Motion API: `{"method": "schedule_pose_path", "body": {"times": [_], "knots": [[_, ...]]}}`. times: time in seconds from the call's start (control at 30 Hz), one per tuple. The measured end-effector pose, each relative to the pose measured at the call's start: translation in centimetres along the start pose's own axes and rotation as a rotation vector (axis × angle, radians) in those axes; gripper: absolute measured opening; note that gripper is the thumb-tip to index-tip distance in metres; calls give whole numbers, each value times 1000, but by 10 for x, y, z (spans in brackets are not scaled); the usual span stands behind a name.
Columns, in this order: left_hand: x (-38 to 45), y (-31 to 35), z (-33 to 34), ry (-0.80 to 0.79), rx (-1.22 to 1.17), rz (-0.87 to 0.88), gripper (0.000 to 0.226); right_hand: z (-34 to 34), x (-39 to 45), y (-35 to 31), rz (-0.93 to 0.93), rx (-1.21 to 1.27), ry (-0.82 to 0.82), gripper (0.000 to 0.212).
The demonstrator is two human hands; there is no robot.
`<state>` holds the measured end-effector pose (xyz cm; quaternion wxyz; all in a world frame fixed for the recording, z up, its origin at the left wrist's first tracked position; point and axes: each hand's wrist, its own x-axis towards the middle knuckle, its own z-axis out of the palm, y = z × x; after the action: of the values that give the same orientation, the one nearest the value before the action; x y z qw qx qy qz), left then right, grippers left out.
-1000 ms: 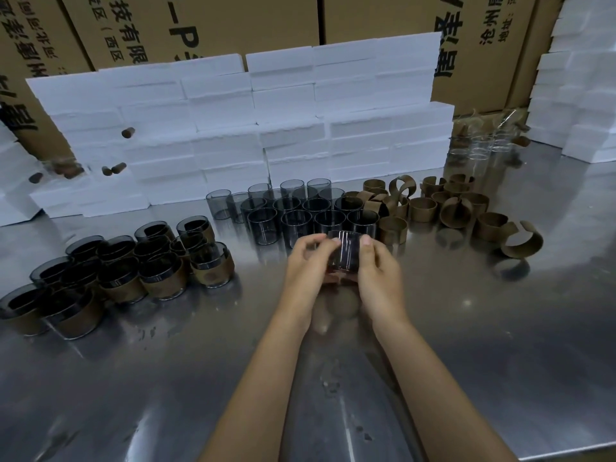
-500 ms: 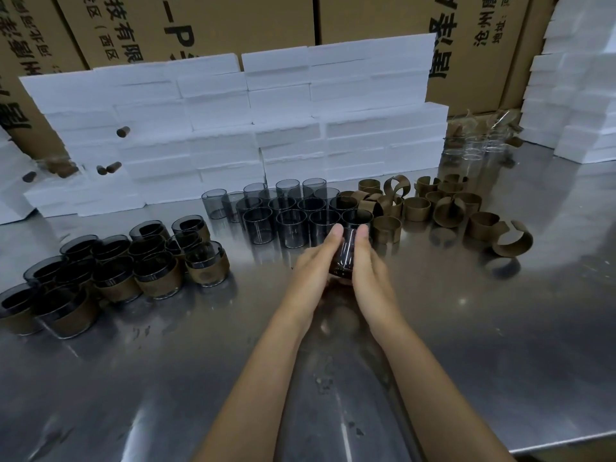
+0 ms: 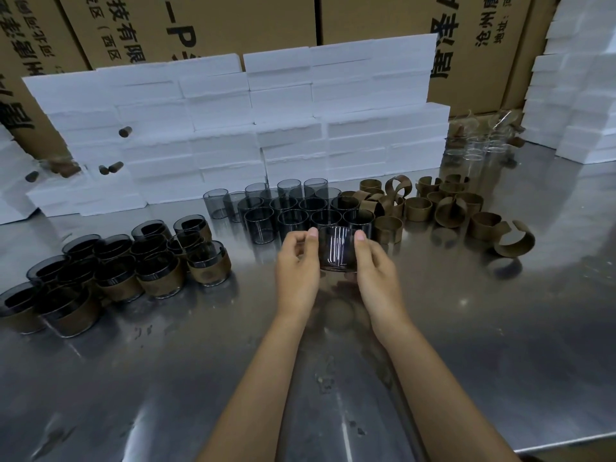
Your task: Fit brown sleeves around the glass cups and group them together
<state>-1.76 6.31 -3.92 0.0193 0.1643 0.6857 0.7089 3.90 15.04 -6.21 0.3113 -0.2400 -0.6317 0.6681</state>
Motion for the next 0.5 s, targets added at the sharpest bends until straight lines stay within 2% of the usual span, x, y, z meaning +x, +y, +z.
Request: {"method": "schedule_pose_path", "body": {"times": [0.13,0.27,0.43,0.5], "knots": [[-5,5,3,-52,-28,-70,35,-1,-5,-8,17,48,-125,70],[-9,6,4,-118,-31,-55,48,-4,-9,-11,11,52,-189,53],[-12,6,6,-240,60,-36,41,-1,-11,-7,0,-73,-155,97],[-11,6,7,-243,61,-64,32,-1,-11,-8,-6,-94,-151,106]]}}
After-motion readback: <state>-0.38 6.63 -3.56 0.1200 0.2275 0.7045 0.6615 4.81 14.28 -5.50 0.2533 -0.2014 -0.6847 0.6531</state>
